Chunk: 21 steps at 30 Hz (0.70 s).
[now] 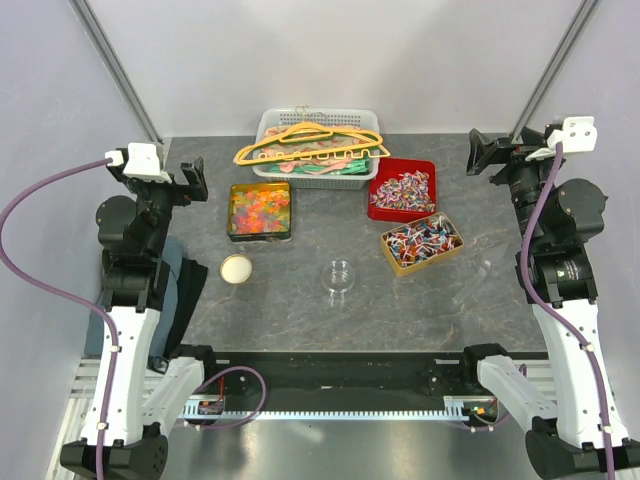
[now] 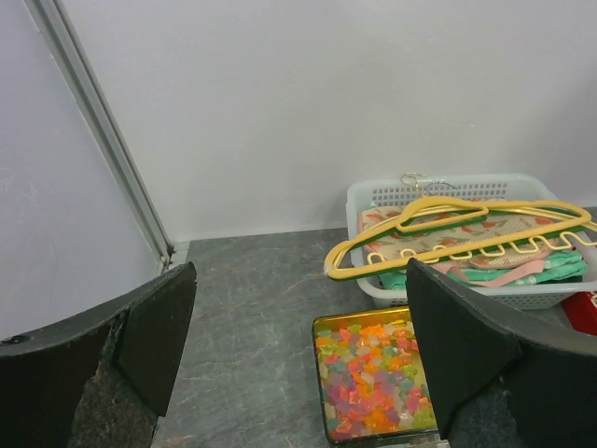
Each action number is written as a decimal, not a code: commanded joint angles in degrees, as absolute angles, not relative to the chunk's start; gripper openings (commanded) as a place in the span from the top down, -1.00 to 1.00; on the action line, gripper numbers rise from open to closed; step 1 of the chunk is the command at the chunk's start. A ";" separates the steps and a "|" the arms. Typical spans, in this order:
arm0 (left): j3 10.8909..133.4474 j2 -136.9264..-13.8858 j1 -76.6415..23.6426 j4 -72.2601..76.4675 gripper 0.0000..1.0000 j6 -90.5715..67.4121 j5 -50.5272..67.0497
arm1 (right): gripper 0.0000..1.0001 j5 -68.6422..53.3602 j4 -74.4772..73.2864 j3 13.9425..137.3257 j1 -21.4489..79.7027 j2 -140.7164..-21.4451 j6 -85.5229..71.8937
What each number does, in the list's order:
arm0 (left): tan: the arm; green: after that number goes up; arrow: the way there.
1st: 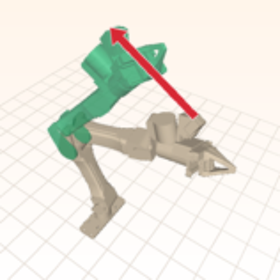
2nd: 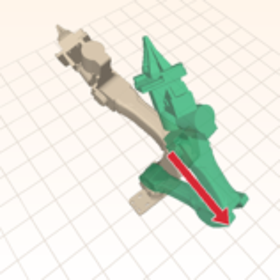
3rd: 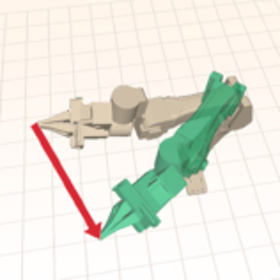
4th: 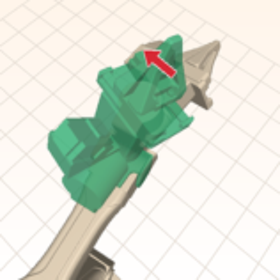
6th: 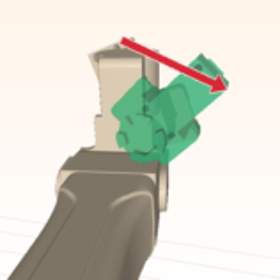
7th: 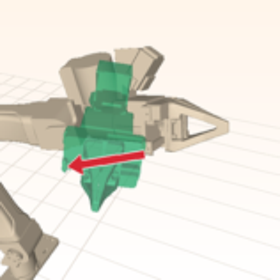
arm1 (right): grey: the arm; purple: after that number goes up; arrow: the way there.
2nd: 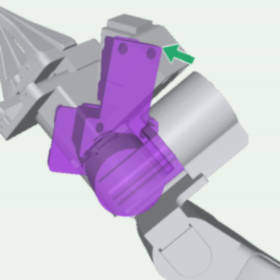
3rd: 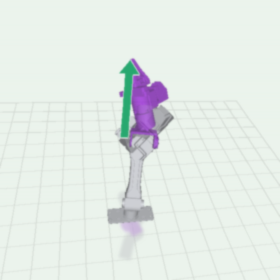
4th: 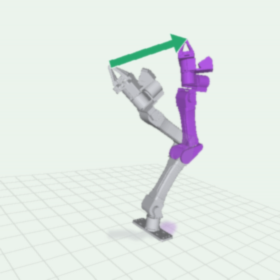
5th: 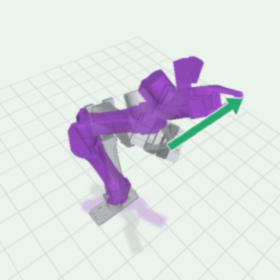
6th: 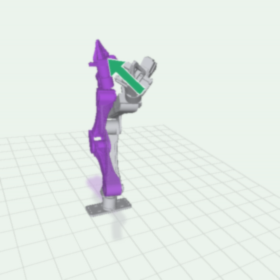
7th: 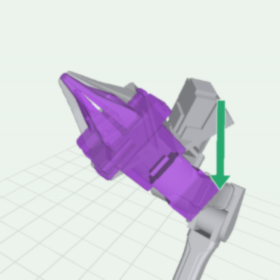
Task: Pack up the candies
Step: Pick up the spatula from the center of the board.
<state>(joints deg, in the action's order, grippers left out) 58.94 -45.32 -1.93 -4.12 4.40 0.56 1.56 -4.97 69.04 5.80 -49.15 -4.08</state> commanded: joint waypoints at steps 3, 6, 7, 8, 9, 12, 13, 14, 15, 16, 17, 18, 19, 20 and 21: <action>58.71 -44.74 -1.32 -2.11 -0.99 2.55 3.16 | -0.96 -5.09 -4.48 70.05 4.84 -49.30 -2.99; 58.80 -44.91 -1.23 -3.95 -0.99 5.44 7.28 | -0.96 -3.26 -5.71 70.49 4.75 -50.97 -3.25; 58.89 -44.91 -1.23 -4.48 -0.99 7.36 8.77 | -0.96 -2.29 -7.28 70.84 4.75 -51.59 -2.90; 59.15 -45.09 -1.23 -5.44 -0.99 8.34 11.57 | -0.96 -0.72 -8.51 71.19 4.83 -52.20 -2.55; 59.24 -45.17 -1.23 -6.06 -0.99 9.05 12.65 | -0.96 -0.36 -12.61 71.63 4.83 -54.21 -2.03; 59.24 -45.35 -1.23 -7.64 -0.99 11.86 17.48 | -0.96 -0.97 -21.23 72.25 4.66 -57.73 -0.44; 59.06 -45.44 -1.23 -7.99 -0.99 13.00 18.88 | -0.96 -1.23 -22.40 70.24 4.57 -58.09 1.21; 58.37 -45.44 -1.23 -8.35 -0.99 13.44 21.94 | -0.96 -1.67 -23.46 68.92 3.87 -58.27 2.36; 57.84 -45.53 -1.23 -8.70 -0.99 13.88 23.54 | -0.96 -2.63 -25.12 67.69 3.43 -58.62 2.81; 57.22 -45.53 -1.32 -8.70 -0.99 14.67 25.21 | -0.96 -3.51 -26.09 65.59 2.73 -58.88 3.25; 55.91 -45.53 -1.32 -8.79 -0.99 14.94 28.10 | -0.96 -4.82 -26.80 64.61 0.46 -59.32 4.12; 55.20 -45.70 -1.32 -9.05 -0.99 15.46 29.52 | -0.96 -8.05 -28.20 63.82 -1.47 -60.46 4.57; 54.15 -45.79 -1.32 -9.14 -0.99 15.73 30.84 | -0.96 -9.65 -28.82 62.68 -3.23 -61.16 4.74; 53.79 -45.88 -1.32 -9.31 -0.99 15.99 32.94 | -0.96 -11.67 -29.44 62.14 -7.52 -62.91 5.01; 53.44 -46.14 -1.41 -9.66 -0.99 16.52 33.74 | -0.95 -16.21 -31.10 61.88 -9.91 -64.06 5.79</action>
